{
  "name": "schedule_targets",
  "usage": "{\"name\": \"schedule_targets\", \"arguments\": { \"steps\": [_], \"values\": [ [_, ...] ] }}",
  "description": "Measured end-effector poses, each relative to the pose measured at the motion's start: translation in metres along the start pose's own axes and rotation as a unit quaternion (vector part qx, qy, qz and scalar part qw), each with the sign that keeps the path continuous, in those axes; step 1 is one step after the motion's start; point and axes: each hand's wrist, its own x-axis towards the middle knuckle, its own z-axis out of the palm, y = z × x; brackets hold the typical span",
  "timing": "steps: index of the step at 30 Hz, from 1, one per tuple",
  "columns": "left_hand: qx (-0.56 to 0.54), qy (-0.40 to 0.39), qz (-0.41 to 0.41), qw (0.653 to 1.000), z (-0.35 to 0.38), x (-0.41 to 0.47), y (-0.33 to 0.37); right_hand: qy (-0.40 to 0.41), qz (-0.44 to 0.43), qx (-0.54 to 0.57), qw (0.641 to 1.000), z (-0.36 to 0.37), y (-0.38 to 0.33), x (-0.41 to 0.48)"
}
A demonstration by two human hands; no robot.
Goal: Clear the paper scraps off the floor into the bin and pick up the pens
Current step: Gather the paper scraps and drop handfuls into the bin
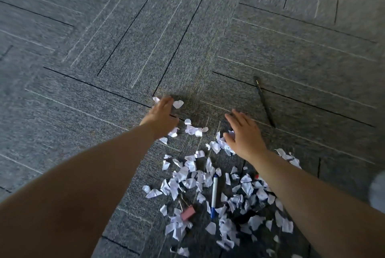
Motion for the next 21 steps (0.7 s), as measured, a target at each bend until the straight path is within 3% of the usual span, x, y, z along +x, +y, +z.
{"name": "schedule_targets", "arguments": {
  "steps": [4, 12, 16, 21],
  "values": [
    [0.025, 0.019, 0.064, 0.997, 0.033, -0.042, -0.002, -0.034, -0.063, 0.010, 0.997, -0.002, -0.031, 0.035],
    [0.027, 0.092, 0.076, 0.992, 0.052, -0.089, -0.036, -0.114, -0.160, 0.010, 0.980, -0.004, -0.106, 0.084],
    [0.054, 0.142, 0.064, 0.986, 0.038, -0.080, -0.052, -0.013, -0.186, 0.052, 0.981, 0.004, -0.101, 0.059],
    [0.091, 0.064, 0.007, 0.994, 0.008, -0.031, -0.043, 0.022, -0.250, 0.053, 0.967, 0.011, -0.083, 0.015]
  ]
}}
